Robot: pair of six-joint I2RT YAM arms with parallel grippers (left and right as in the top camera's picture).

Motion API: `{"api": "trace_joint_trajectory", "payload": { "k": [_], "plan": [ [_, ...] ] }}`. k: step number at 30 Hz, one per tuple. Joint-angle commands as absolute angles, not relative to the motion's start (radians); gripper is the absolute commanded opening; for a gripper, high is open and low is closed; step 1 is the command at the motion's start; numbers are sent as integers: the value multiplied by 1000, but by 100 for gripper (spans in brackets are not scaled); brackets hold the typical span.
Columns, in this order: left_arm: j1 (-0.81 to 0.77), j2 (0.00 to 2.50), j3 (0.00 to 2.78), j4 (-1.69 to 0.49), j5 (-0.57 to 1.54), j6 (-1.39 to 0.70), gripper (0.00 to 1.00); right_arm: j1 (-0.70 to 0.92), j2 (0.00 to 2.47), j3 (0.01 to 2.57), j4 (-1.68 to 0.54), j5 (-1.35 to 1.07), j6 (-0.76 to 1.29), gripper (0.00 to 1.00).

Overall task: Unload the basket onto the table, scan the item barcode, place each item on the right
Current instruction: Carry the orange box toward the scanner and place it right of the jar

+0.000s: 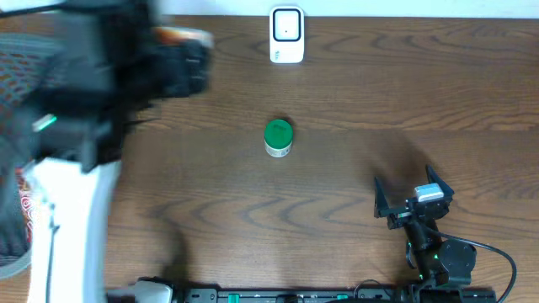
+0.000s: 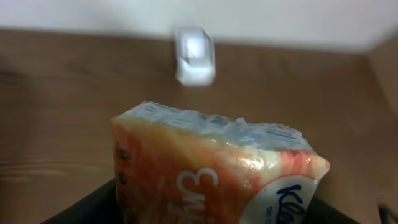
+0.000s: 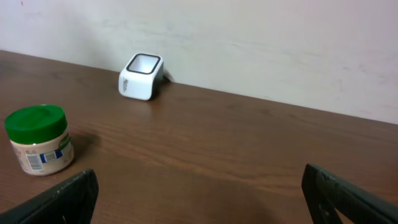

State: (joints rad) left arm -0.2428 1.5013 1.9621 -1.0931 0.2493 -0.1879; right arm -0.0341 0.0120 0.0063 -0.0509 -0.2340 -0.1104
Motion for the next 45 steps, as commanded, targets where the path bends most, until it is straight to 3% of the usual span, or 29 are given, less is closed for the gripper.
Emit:
{"api": "trace_joint_trajectory", "payload": {
  "k": [1,14,33,38,45],
  "plan": [
    [-375,1642,1945,-1087,242,-204,71,-25,7,6,-56,-234,-113,99],
    [-622,2042,1945,-981,242,-204,71,-25,7,6,-56,-234,-113,99],
    [-728,2328,1945,-966,233,-204,71,-25,7,6,-56,-234,-113,99],
    [-718,2326,1969,-965,224,-204,93,-25,7,6,-56,-234,-113,99],
    [-673,2218,2210,-1101,224,-133,96,-25,7,6,-56,-234,-113,99]
  ]
}}
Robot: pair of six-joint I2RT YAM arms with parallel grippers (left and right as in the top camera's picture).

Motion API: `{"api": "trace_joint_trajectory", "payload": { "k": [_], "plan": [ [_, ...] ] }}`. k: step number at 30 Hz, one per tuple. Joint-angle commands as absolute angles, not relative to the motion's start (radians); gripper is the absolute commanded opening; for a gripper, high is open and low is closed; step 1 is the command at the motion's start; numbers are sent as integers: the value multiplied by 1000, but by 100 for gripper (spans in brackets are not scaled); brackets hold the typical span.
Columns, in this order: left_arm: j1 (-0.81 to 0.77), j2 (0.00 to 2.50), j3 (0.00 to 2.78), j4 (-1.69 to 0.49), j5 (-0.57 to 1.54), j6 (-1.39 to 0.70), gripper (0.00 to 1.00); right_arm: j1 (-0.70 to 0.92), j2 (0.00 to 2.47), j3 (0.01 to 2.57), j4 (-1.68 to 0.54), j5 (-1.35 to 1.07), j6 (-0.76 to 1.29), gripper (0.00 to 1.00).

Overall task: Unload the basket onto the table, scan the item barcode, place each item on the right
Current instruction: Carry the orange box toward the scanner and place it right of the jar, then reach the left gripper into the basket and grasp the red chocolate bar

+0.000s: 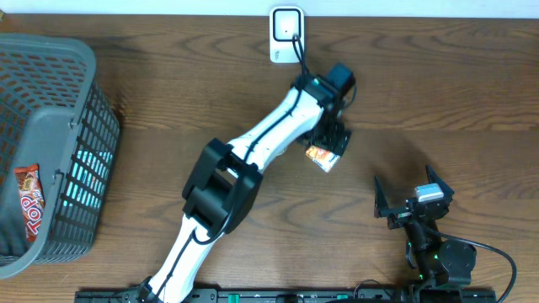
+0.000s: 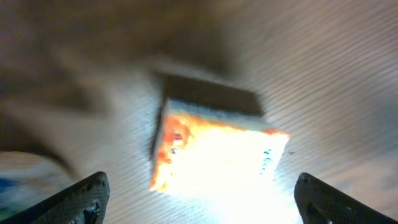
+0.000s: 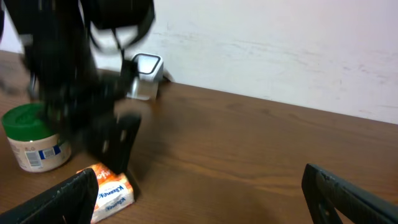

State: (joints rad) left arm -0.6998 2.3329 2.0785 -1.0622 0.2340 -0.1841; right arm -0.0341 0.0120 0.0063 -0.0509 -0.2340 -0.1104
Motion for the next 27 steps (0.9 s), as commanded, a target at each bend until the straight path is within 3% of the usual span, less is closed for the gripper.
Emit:
{"api": "trace_joint_trajectory", "payload": {
  "k": [1,5,10,21,27],
  "plan": [
    [-668,2198,2238,-1114,223,-123,97,-25,7,6,-56,-234,-113,99],
    [-625,2035,2362,-1155,171,-33,97,-25,7,6,-56,-234,-113,99],
    [-493,1814,2374,-1192,-148,-34,97,-25,7,6,-56,-234,-113,99],
    [237,1692,2361,-1570,-176,-181,98,-25,7,6,-56,-234,-113,99],
    [461,1692,2251,-1636,-177,-180,97,-25,7,6,-56,-234,-113,99]
  ]
}}
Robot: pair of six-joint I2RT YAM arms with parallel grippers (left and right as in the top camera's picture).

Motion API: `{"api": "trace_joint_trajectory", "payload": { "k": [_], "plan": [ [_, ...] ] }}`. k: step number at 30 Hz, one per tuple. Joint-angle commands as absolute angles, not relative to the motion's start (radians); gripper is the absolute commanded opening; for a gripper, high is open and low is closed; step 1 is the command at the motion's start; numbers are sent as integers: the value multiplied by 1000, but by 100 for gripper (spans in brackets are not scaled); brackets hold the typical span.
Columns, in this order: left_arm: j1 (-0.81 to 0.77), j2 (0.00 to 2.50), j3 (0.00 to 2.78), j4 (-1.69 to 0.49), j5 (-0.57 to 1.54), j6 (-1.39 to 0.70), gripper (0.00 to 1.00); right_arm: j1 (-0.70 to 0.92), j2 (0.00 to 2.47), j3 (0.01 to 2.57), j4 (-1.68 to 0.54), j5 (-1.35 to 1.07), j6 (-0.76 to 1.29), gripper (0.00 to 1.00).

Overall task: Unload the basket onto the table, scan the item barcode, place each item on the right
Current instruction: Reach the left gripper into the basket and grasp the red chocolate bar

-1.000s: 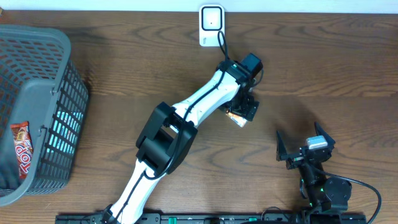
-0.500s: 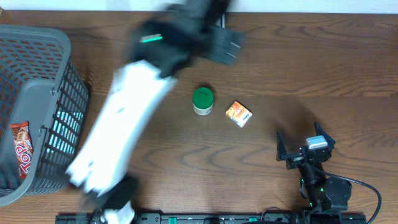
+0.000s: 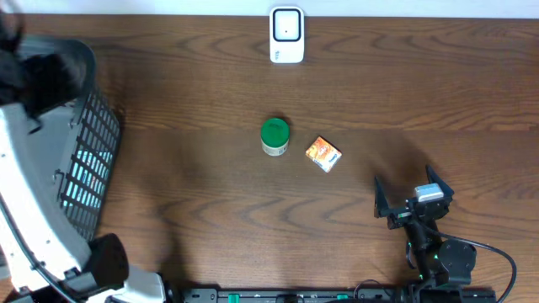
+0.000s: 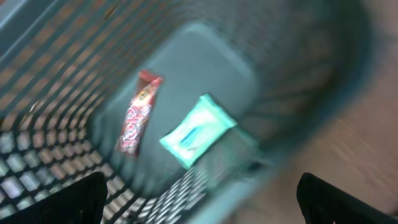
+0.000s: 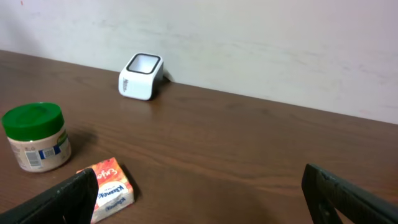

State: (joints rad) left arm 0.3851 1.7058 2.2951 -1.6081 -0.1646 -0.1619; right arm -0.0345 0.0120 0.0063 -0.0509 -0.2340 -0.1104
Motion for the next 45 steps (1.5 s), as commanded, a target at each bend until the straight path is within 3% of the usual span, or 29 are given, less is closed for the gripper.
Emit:
{"api": "trace_joint_trajectory", "payload": {
  "k": [1,24,45],
  "plan": [
    [486,1692,2230,-1628,-177,-177,97,-25,7,6,-56,-234,-113,99],
    [802,1694,1493,-1049,-180,-109,98,-25,7,6,-56,-234,-113,99],
    [870,1848,1343,-821,-173,27,98,-25,7,6,-56,-234,-113,99]
  ]
}}
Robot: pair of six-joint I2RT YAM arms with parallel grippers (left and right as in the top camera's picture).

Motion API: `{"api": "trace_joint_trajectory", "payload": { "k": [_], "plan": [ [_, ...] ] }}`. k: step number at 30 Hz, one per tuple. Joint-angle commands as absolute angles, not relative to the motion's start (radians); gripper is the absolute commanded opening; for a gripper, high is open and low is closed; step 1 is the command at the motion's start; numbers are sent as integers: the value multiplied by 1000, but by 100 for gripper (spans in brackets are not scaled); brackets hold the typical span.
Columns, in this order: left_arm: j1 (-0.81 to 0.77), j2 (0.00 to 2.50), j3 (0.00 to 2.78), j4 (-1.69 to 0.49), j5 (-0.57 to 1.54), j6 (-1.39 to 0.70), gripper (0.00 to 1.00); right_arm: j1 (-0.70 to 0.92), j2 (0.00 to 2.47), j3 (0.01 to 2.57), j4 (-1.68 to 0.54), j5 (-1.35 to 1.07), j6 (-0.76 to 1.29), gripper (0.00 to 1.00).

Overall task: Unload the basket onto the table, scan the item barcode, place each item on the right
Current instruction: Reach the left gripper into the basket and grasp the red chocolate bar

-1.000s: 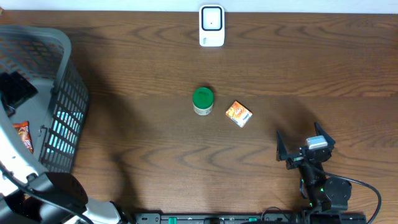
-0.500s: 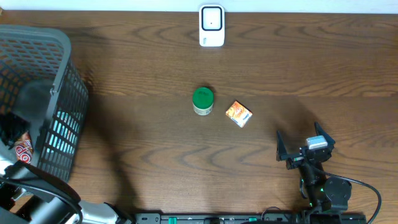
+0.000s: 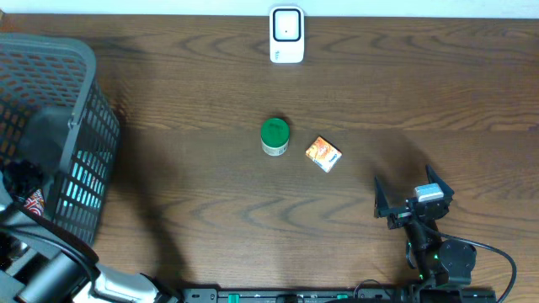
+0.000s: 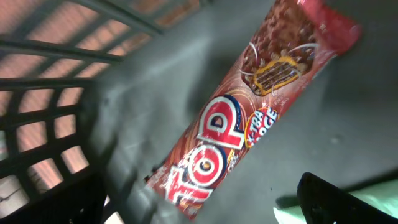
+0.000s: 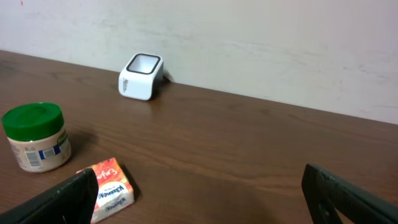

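Observation:
Lying on the dark floor of the grey mesh basket [image 3: 80,101] is a red "TOP" chocolate bar [image 4: 249,118]. My left gripper [image 4: 199,194] is open close above its lower end, touching nothing. In the overhead view that gripper [image 3: 24,181] is down inside the basket. The white scanner [image 3: 286,34] stands at the table's far edge. An orange tissue pack [image 3: 323,154] lies beside a green-lidded jar [image 3: 275,136] mid-table. My right gripper [image 3: 410,195] rests open near the front right, empty.
A pale green packet [image 4: 292,215] shows at the lower edge of the basket floor, near the bar. The basket's mesh wall [image 4: 56,74] rises close on the left. From the right wrist the scanner [image 5: 142,76], jar [image 5: 36,137] and tissue pack [image 5: 111,190] are in view.
My left gripper was above the basket with the bar and green packet small below it. Now it is low inside the basket, close over the red bar. The right arm has not moved.
My left gripper first held the orange tissue pack in the air, facing the scanner. Then it was open over the pack, which lay on the table by the jar. Later it was above the basket, and now it is open inside, over the red bar.

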State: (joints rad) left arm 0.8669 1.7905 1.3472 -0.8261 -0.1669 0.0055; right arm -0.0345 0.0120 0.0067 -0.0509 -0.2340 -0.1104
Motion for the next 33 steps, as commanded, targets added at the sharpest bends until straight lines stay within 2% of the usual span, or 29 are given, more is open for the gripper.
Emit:
{"api": "trace_joint_trajectory", "payload": {
  "k": [1,12,13,18,21,25,31,33],
  "plan": [
    [870,1866,1343,-820,-173,27,98,-25,7,6,-56,-234,-113,99],
    [870,1996,1343,-806,-173,26,100,-25,7,6,-56,-234,-113,99],
    [870,2000,1343,-807,-173,26,93,-25,7,6,-56,-234,-113,99],
    [870,2003,1343,-830,-174,26,43,-25,7,6,-56,-234,-113,99],
    [870,2002,1344,-844,-174,26,25,-25,7,6,-56,-234,-113,99],
    [870,1991,1363,-867,-173,25,22,-25,7,6,-56,-234,-113,99],
    [868,1907,1546,-995,-173,21,19,-25,7,6,-56,-234,-113,99],
    [867,1858,1632,-1038,-169,-13,13,-25,7,6,-56,-234,-113,99]
  ]
}}
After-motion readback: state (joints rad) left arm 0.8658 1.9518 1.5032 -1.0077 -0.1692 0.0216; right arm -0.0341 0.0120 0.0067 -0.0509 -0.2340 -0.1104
